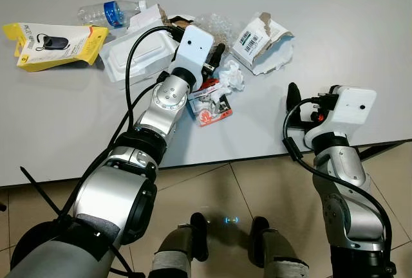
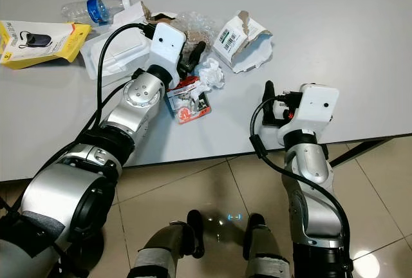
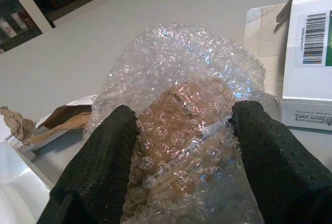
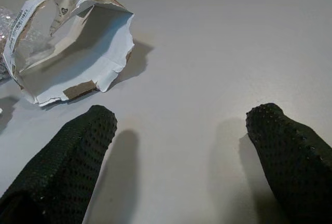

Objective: Picking trash to rubbish bin

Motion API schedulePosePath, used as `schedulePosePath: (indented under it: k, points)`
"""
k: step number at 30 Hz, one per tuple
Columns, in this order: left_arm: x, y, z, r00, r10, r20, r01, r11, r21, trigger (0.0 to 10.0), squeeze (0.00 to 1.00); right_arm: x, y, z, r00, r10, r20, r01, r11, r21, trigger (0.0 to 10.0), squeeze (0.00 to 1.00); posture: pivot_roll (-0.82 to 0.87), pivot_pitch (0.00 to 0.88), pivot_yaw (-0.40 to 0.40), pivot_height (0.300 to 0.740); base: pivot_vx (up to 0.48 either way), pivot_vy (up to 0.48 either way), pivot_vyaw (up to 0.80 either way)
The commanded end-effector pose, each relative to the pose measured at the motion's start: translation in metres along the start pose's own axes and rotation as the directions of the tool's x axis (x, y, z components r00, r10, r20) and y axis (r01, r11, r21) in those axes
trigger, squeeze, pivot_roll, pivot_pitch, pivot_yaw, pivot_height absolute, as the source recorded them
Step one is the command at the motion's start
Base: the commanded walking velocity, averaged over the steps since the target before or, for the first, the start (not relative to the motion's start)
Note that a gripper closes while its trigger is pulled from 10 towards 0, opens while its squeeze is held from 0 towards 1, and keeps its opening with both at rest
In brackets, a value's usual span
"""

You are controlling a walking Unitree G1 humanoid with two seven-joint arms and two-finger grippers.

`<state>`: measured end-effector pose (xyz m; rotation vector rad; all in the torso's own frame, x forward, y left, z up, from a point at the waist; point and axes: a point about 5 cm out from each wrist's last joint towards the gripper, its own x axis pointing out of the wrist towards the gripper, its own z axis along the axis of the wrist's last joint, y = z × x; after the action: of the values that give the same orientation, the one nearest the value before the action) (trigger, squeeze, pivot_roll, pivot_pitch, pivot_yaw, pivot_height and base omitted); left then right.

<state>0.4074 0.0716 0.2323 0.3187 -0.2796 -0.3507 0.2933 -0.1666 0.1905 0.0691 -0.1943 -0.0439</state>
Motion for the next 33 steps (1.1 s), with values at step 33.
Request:
schedulePosePath:
  k: [33]
  points:
    - [-0.008,0.000,-0.016,0.999,0.034,-0.033,-0.032,0.999,0.042,1.2,0.00,0.007,0.003,-0.009,0.999,0.008,-0.035,-0.008,1.000,0.014,10.0,0.00,0.01,0.347,0.150,0.740,0.000,0.000,0.00]
